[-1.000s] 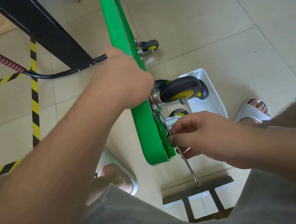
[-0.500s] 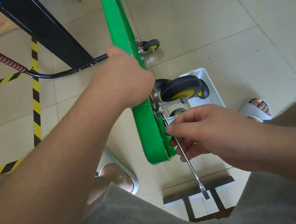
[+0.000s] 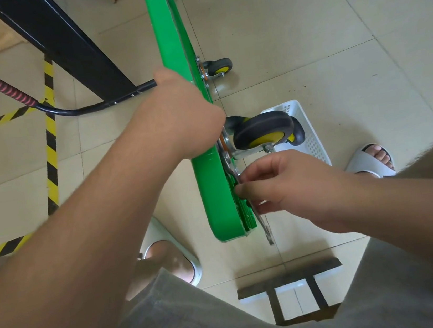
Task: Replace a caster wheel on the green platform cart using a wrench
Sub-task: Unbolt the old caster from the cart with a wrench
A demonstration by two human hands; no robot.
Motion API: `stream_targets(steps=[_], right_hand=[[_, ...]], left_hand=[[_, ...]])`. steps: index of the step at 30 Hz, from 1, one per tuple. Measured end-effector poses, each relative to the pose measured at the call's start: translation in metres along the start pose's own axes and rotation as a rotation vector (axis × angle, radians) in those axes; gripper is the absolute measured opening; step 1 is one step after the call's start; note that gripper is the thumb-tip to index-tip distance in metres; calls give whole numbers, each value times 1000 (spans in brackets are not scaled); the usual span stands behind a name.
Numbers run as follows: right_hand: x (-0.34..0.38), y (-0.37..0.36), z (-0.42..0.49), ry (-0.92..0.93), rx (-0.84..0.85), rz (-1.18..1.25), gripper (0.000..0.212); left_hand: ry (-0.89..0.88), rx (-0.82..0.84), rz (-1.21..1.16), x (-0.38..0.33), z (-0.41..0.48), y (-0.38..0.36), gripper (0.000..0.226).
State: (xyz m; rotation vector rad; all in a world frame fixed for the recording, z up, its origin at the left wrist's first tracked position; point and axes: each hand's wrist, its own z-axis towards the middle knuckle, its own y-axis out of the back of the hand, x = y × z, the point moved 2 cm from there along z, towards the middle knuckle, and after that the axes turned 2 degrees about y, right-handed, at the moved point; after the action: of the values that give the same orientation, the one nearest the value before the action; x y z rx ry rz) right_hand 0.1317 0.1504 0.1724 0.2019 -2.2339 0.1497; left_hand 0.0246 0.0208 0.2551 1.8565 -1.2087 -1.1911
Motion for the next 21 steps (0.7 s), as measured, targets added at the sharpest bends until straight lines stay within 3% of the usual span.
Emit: stream_targets(steps=[10,21], right_hand=[[-6,1,10,110,-33,-101,8],[-10,3,-8,21,13,-177,9]], left_hand=[[0,2,11,0,1,0,43],[-9,2,-3,2,1,0,41]])
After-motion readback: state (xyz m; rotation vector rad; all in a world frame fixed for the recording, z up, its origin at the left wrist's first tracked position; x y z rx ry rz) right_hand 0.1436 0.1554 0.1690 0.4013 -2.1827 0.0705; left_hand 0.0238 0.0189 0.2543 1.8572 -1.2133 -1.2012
